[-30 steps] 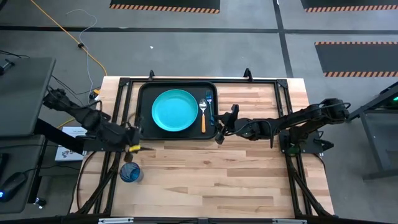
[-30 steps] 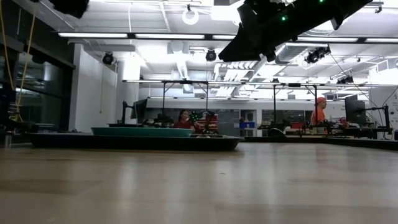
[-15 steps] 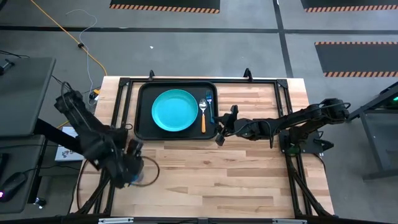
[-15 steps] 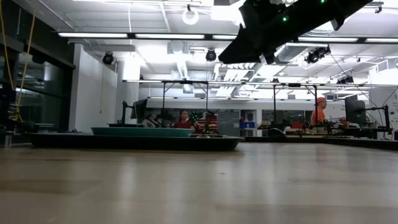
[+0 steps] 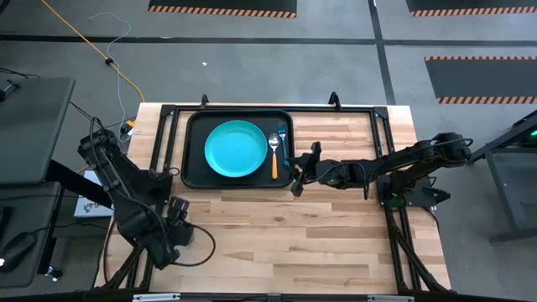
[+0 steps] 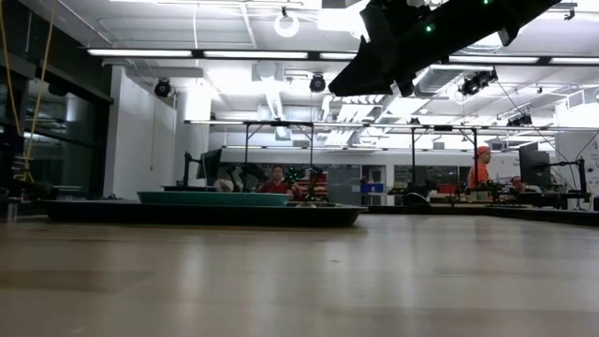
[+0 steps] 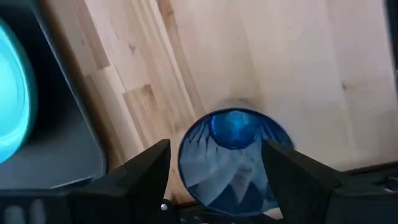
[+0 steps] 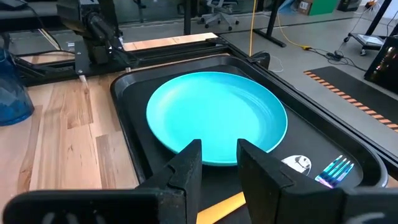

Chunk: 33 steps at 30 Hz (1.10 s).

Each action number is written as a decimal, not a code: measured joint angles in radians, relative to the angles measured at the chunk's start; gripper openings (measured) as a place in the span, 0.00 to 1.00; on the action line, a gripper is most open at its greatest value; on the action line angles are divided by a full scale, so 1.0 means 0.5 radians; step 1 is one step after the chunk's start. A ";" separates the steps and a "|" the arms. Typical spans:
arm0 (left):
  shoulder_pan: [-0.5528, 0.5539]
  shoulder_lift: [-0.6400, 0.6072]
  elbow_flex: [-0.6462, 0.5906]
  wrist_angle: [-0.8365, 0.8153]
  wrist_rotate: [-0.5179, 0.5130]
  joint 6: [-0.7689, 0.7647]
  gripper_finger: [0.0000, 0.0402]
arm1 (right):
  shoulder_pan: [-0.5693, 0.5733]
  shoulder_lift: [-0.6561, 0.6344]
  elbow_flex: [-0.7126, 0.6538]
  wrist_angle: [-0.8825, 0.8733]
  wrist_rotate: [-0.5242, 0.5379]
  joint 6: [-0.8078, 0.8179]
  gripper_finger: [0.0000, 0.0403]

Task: Pick and place plate/cup/fork/spoon on tray
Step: Put the blue glass on the black serving tray

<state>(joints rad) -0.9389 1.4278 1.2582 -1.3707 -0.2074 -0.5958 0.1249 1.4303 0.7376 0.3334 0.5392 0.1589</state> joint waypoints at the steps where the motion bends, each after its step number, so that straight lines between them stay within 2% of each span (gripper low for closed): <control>1: 0.006 -0.008 -0.029 0.004 -0.001 -0.013 0.61 | 0.000 0.000 0.000 0.000 0.000 0.000 0.23; 6: 0.035 -0.095 -0.246 0.026 0.080 -0.105 0.61 | 0.000 0.000 0.000 -0.001 -0.002 0.003 0.23; 17: 0.073 -0.326 -0.603 0.287 0.101 -0.165 0.61 | 0.000 0.000 0.000 -0.004 -0.002 0.040 0.23; 33: 0.132 -0.340 -0.820 0.512 0.165 -0.216 0.61 | 0.000 0.000 0.000 -0.004 -0.002 0.040 0.23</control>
<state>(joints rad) -0.8730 1.2575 0.8481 -1.1149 -0.1248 -0.7040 0.1249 1.4303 0.7376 0.3313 0.5385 0.1788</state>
